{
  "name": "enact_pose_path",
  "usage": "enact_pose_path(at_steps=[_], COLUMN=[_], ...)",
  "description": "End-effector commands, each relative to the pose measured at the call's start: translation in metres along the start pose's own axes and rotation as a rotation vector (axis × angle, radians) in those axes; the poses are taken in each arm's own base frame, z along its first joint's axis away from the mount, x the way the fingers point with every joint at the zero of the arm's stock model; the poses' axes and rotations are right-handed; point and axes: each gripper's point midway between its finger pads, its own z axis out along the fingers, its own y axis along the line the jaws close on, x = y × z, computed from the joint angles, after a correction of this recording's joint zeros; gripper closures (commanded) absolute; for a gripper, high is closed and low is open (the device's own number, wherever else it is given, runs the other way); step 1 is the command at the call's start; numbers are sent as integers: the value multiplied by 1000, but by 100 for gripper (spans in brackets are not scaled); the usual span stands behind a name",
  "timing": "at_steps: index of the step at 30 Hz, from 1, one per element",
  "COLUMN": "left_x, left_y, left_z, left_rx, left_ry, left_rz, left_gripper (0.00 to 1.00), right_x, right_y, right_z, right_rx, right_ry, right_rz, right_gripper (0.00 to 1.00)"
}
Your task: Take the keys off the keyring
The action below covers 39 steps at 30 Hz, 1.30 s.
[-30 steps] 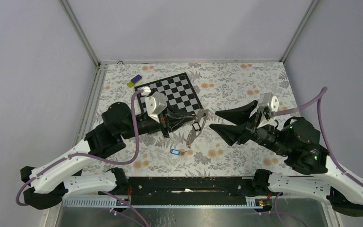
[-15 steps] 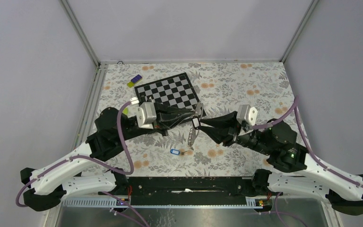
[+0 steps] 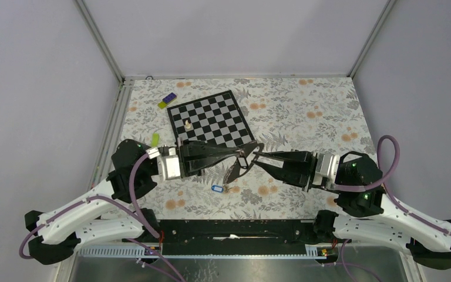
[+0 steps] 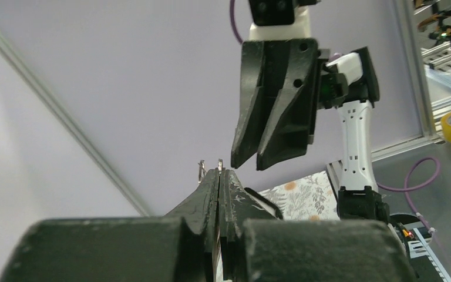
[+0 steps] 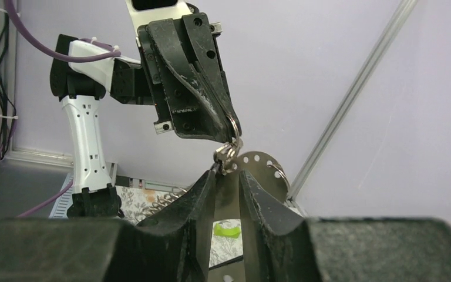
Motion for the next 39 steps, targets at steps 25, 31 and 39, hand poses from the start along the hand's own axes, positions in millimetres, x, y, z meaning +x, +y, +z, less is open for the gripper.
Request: enact_pose_path(at_steps=[25,31,39], left_x=[-64,-65,-65], left_y=[-29,-31,-31], left_z=[1,0,0], left_rx=[217,228,231], left_ry=[-245,-251,-251], left_rz=[132,137,137], left_gripper=[100,100,100], right_x=[-36,-30,-26], right_y=[29,34,35], right_z=[13,18,20], right_rx=[-179,-202,-200], right_ry=[-180,-171,-170], right_rz=[57,92,100], right_gripper=[67,68,67])
